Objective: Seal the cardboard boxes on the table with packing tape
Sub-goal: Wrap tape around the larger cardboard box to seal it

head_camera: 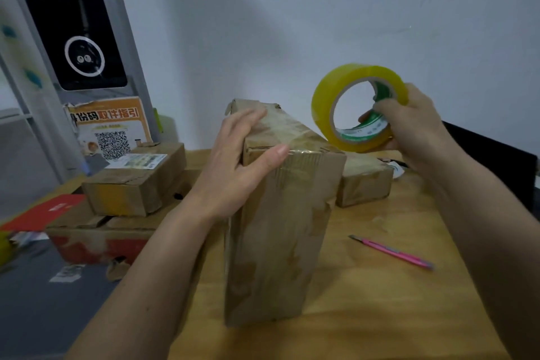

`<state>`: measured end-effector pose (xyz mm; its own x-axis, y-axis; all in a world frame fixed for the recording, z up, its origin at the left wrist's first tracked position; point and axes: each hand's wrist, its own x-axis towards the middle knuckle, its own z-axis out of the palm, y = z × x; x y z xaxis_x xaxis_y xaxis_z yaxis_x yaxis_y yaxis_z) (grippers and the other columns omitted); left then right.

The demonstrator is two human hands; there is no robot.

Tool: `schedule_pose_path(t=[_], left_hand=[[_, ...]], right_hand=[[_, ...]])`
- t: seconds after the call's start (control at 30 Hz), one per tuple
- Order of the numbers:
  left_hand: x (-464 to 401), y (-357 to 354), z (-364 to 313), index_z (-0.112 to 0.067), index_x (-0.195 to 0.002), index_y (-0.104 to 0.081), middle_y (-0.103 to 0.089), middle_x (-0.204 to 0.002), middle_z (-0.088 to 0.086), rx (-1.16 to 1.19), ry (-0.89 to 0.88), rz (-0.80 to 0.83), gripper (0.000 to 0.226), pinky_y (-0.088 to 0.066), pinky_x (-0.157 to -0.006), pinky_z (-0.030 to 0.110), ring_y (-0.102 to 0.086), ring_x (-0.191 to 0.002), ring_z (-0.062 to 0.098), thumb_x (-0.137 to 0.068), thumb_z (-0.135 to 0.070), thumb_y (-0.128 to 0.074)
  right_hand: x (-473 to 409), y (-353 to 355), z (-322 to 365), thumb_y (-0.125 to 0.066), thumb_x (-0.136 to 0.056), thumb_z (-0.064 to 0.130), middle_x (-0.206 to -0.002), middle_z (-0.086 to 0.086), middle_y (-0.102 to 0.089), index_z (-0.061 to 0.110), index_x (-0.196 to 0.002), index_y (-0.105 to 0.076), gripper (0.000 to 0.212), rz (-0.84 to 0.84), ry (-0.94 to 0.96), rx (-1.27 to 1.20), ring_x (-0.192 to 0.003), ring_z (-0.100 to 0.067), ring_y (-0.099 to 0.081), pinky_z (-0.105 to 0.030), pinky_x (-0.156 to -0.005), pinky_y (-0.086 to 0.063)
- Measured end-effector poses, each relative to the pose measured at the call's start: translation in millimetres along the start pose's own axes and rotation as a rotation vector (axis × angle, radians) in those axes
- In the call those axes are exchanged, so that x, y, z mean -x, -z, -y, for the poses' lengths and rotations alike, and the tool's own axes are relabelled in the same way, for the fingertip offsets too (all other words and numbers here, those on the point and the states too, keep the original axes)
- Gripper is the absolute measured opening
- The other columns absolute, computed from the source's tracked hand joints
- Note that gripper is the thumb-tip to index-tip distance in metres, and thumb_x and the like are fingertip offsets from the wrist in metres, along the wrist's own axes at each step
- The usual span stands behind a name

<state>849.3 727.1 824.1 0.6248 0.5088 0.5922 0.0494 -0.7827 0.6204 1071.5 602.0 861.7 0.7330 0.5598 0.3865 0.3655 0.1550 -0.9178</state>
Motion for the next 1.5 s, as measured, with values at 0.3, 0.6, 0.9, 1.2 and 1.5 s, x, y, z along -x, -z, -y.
schedule_pose_path(t=[0.3,0.6,0.9,1.2,1.5], left_hand=[[1,3,2,-0.034,-0.125,-0.057,-0.042,-0.142,-0.015,-0.069,-0.052,-0.033,0.063,-0.031,-0.101,0.016,-0.039,-0.131,-0.006,-0.076,-0.072,-0.047],[11,6,8,-0.031,-0.117,-0.057,-0.053,-0.128,-0.014,0.015,-0.070,-0.094,0.051,-0.035,-0.100,0.019,-0.045,-0.126,0.002,-0.079,-0.064,-0.048],[16,13,14,-0.032,-0.111,-0.060,-0.058,-0.104,-0.012,0.402,0.359,-0.192,0.019,-0.045,-0.086,0.024,-0.056,-0.119,0.016,-0.096,-0.043,-0.057],[41,-6,3,-0.047,-0.112,-0.065,-0.071,-0.118,-0.008,0.935,0.317,-0.494,0.039,-0.059,-0.080,0.036,-0.070,-0.107,0.016,-0.079,-0.029,-0.057],[79,-46,35,-0.029,-0.155,-0.027,-0.071,-0.118,-0.014,1.124,0.358,-0.513,0.076,-0.057,-0.082,0.031,-0.069,-0.108,0.013,-0.081,-0.024,-0.044]], right_hand=[[-8,17,0,-0.052,-0.087,0.000,-0.101,-0.018,-0.063,0.014,-0.106,-0.053,0.023,0.063,0.154,0.229,-0.091,-0.033,-0.064,-0.041,-0.060,-0.058],[8,16,-58,-0.056,-0.092,0.002,-0.091,-0.015,-0.061,0.018,-0.099,-0.055,0.018,0.192,0.025,0.287,-0.087,-0.034,-0.060,-0.047,-0.074,-0.051],[47,-41,-86,-0.061,-0.089,0.006,-0.105,-0.013,-0.072,0.015,-0.114,-0.062,0.027,0.207,-0.370,-0.448,-0.097,-0.033,-0.069,-0.050,-0.080,-0.057],[67,-74,-56,-0.051,-0.096,0.023,-0.054,0.000,-0.062,0.016,-0.086,-0.060,0.016,0.264,-0.488,-0.630,-0.048,-0.015,-0.063,-0.030,-0.054,-0.050],[38,-63,-28,-0.065,-0.087,0.025,-0.089,-0.005,-0.073,0.020,-0.094,-0.059,0.010,0.215,-0.288,-0.185,-0.068,-0.015,-0.073,-0.038,-0.078,-0.059]])
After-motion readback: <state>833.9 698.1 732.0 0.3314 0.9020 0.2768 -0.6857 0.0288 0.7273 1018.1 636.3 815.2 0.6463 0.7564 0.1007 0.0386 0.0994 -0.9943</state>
